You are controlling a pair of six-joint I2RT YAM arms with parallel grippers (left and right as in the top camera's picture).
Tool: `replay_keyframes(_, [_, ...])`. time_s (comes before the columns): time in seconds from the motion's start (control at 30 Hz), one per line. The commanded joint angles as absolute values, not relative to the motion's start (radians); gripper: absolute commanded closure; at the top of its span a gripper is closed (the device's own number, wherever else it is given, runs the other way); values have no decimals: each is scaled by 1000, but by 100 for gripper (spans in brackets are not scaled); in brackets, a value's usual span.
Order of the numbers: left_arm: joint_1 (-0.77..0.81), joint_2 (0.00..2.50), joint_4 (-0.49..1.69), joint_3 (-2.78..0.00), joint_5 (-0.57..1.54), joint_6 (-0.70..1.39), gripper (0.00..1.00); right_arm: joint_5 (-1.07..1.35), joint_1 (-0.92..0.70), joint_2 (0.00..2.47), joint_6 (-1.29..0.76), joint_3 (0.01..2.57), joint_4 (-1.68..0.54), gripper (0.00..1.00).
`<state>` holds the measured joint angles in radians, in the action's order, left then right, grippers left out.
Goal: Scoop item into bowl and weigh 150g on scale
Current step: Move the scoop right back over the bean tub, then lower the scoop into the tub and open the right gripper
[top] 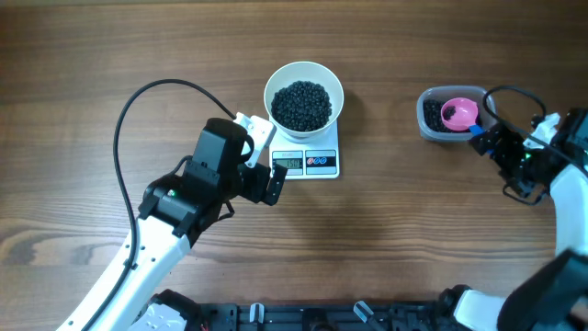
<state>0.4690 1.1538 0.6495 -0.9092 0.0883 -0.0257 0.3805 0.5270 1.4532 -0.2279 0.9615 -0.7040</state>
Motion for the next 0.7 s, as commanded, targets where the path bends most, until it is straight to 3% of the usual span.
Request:
replay_keyframes(0.0, [469,1146,647,-910,100,-45,0,344,531,1306,-202,970,-714,0])
replay_keyframes(0.23, [469,1146,647,-910,100,-45,0,390,529,1067,-186,969,-712,0])
replay_keyframes(0.47, [469,1146,647,-910,100,-45,0,389,529,1024,-182,969,-686,0])
replay_keyframes(0.67, [469,1146,647,-910,100,-45,0,389,530,1024,55,969,-656,0])
